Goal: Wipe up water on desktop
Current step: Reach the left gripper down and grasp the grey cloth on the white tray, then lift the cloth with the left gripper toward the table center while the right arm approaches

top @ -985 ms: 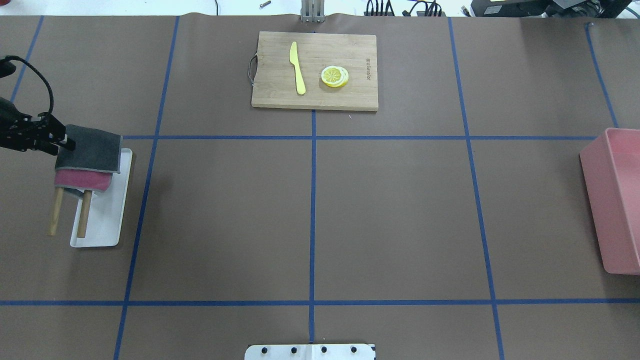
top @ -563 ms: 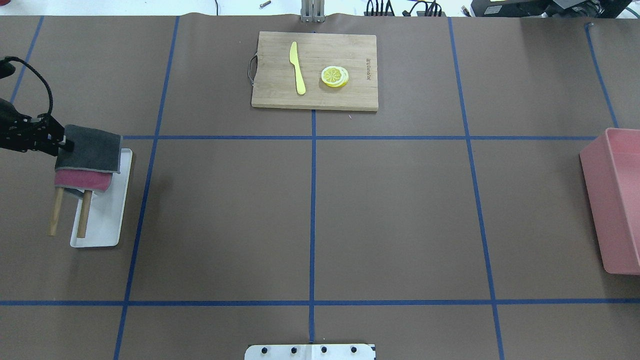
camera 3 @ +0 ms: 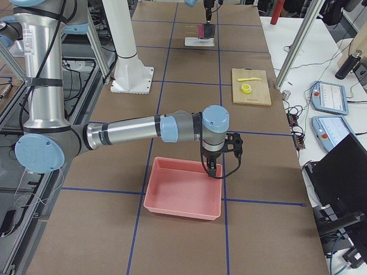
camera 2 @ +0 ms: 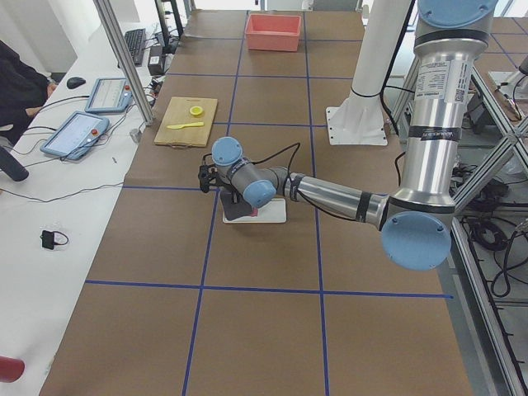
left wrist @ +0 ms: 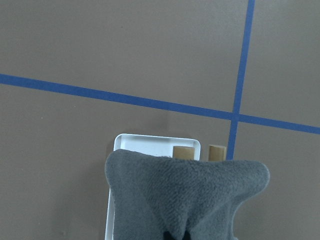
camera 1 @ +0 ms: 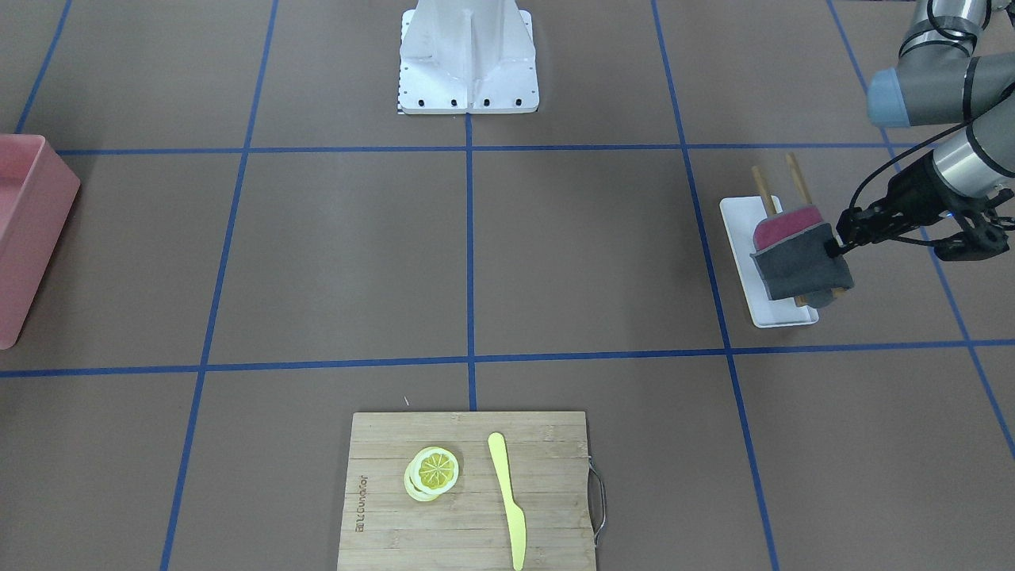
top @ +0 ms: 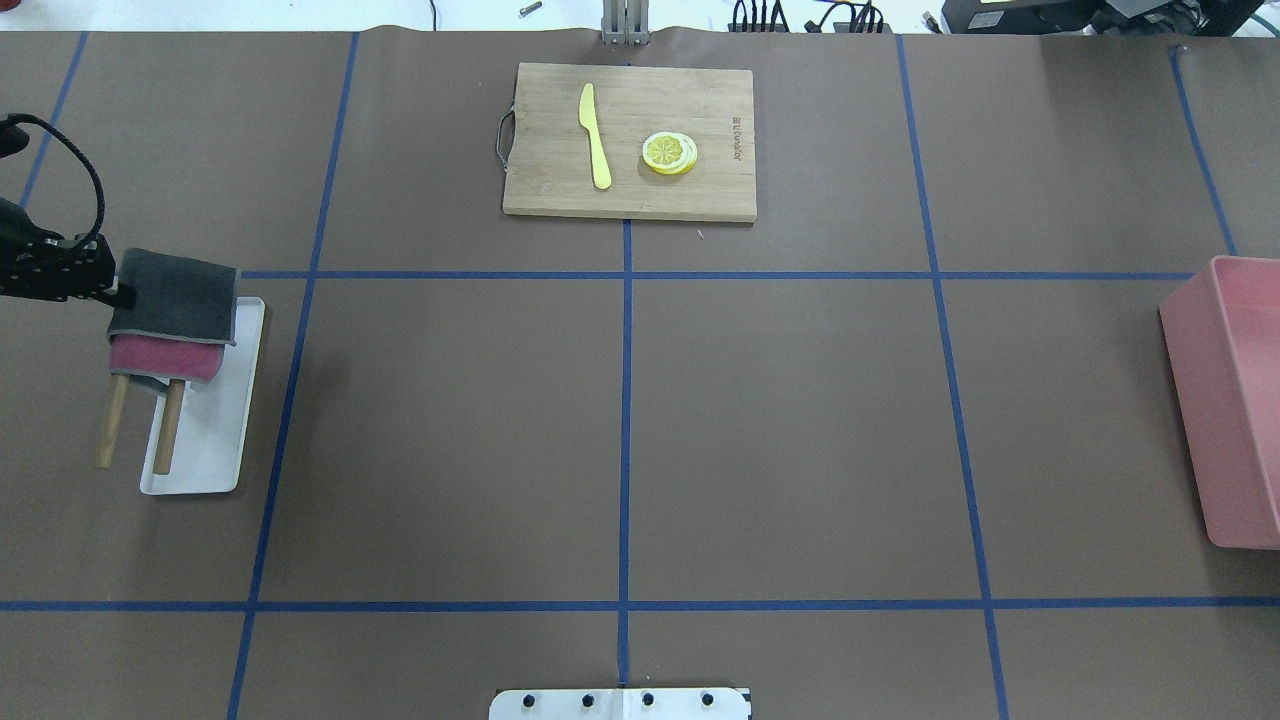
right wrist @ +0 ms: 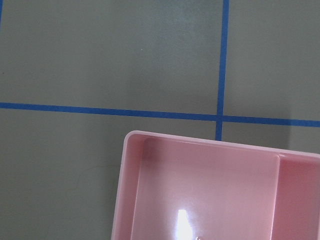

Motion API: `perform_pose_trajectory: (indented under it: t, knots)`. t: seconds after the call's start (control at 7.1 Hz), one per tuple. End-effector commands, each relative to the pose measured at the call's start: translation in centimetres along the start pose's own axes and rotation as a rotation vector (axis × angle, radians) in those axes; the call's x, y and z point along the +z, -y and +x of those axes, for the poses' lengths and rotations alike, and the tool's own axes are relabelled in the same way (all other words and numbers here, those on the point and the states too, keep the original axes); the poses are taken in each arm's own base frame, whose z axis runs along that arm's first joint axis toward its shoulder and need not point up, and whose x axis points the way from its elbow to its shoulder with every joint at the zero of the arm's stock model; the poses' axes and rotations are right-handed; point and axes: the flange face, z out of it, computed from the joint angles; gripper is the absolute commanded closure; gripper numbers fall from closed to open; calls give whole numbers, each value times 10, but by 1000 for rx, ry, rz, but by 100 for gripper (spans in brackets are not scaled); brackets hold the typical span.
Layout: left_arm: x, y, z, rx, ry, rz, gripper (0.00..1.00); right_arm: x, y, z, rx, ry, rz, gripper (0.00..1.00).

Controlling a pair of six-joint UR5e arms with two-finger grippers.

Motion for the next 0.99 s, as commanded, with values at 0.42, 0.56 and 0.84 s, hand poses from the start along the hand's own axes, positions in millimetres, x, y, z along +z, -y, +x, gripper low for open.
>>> perform_pose_trajectory:
  t: [0.42,0.56,0.84]
  knots:
    - [-90,3,-16,-56,-151,-3,100,-1,1,-5,-6,34,1,0]
    - [-116,8,-26,-117,-191,-13,100,-7,9,-13,-41,31,21,0]
    - [-144,29,4,-313,-226,-2,100,0,23,-56,-232,61,113,0]
